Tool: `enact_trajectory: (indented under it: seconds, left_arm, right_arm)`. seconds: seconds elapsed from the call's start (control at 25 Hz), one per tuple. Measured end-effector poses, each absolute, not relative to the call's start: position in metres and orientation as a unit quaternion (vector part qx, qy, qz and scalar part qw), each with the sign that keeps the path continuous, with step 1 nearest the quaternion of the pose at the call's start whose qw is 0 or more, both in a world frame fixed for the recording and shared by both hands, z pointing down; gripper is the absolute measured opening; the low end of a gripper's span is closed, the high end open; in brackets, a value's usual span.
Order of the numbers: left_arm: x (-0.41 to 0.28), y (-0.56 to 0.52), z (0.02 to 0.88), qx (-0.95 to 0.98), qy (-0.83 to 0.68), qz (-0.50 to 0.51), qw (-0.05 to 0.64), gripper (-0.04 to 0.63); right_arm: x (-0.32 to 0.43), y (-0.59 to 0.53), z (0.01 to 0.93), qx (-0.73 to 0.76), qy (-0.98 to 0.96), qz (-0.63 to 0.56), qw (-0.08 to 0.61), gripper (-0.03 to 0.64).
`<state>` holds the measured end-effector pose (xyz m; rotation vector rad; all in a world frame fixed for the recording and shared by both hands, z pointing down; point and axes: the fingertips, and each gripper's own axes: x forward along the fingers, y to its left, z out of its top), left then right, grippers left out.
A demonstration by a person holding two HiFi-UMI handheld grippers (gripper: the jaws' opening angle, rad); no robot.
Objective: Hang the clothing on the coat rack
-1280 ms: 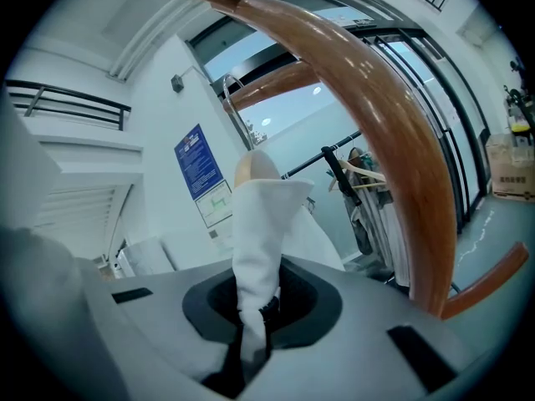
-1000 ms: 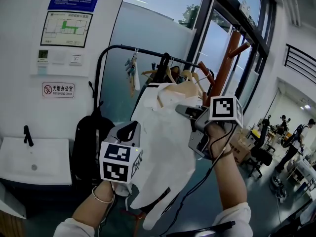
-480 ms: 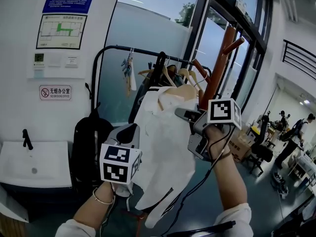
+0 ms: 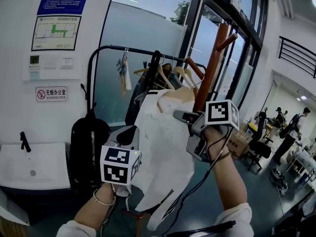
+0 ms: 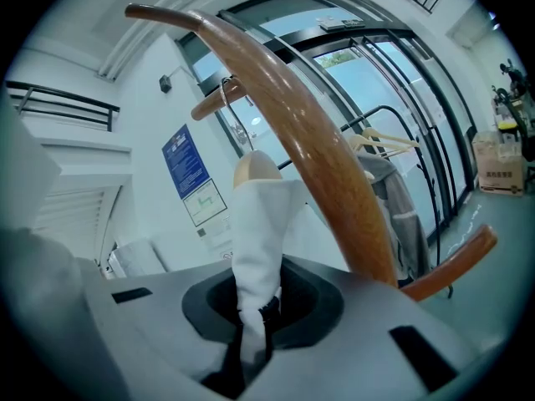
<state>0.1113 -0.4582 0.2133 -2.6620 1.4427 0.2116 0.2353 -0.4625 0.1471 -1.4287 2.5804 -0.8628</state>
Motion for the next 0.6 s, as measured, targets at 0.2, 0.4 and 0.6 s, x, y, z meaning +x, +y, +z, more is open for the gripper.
enact_trajectory:
  seconds: [0.2, 0.4, 0.6]
  left_arm:
    - [0.119, -0.455, 0.219, -0.879, 0.469, 0.067, 0.048, 0.008]
    - [0.125, -0.449, 0.224, -0.882, 0.465, 0.067, 0.043, 0.008]
    - [0.124, -0.445, 0.229, -0.883, 0.464, 0.066, 0.041, 0.008]
  right_arm:
    - [0.239, -0.461, 0.150, -0.470, 0.837, -0.278, 0.034, 0.048]
    - [0.241, -0.458, 0.154, -0.480, 0.835, -0.266, 0.035, 0.049]
    - [0.245, -0.454, 0.160, -0.493, 0.831, -0.255, 0.032, 0.079]
